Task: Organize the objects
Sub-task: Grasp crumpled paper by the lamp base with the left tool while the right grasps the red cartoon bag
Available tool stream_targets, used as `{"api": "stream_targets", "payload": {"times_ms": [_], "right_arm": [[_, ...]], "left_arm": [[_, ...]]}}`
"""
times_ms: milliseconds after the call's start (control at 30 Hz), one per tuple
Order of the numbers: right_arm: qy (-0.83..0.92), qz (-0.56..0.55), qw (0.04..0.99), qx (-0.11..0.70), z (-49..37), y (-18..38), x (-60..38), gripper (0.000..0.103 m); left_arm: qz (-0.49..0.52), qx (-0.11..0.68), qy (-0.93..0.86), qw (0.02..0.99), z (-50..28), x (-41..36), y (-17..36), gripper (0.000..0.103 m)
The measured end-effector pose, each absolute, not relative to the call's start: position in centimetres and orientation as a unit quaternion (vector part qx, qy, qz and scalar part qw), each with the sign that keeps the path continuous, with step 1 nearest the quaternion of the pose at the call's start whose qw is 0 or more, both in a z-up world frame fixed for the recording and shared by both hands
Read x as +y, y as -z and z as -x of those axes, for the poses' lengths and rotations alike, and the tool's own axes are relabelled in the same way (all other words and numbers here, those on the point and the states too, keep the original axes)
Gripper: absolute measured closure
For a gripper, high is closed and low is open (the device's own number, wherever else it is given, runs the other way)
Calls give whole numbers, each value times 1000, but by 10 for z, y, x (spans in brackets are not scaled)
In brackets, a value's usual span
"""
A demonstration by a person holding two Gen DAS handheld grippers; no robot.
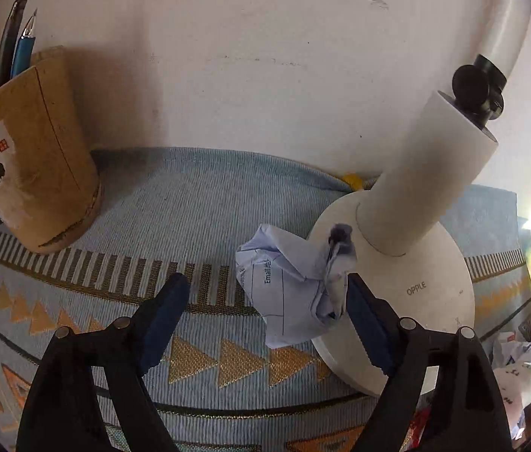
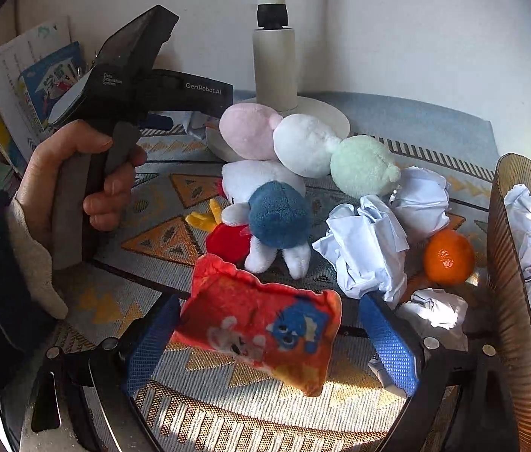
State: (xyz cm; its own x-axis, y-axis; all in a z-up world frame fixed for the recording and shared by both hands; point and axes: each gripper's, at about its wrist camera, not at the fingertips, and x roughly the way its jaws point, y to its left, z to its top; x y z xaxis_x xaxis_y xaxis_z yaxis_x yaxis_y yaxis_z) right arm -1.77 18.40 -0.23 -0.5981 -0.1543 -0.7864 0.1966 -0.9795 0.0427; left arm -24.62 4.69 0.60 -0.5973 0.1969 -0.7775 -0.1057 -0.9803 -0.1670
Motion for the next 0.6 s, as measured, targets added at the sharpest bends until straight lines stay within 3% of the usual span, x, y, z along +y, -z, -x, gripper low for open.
{"api": "stream_targets", "payload": {"times_ms": [33,67,100,133,200,267,433,600], "right_arm": [[891,-442,103,29,19,4,182,10],[889,-445,106,33,19,5,180,17],[888,-445,113,36,18,6,178,18],[890,-440,110,41,17,5,177,21],[894,-432,113,42,14,2,178,23],[896,-426,121,35,11,0,180,33],[906,-405,117,42,1,-6,182,44],[896,-433,90,24,-17,-9,183,44]], "left_arm": [[434,-58,-895,90,247,46,-7,42],[424,-57,-898,101,246,48,-9,52],[423,-48,-899,105,245,50,-12,65],[423,-37,-900,100,243,52,-14,68],[413,-17,-905,98,233,55,-18,73],[411,-9,-906,102,218,54,-23,74],[426,-58,-892,139,161,32,-29,74],[423,-64,-888,168,81,22,-47,74]]}}
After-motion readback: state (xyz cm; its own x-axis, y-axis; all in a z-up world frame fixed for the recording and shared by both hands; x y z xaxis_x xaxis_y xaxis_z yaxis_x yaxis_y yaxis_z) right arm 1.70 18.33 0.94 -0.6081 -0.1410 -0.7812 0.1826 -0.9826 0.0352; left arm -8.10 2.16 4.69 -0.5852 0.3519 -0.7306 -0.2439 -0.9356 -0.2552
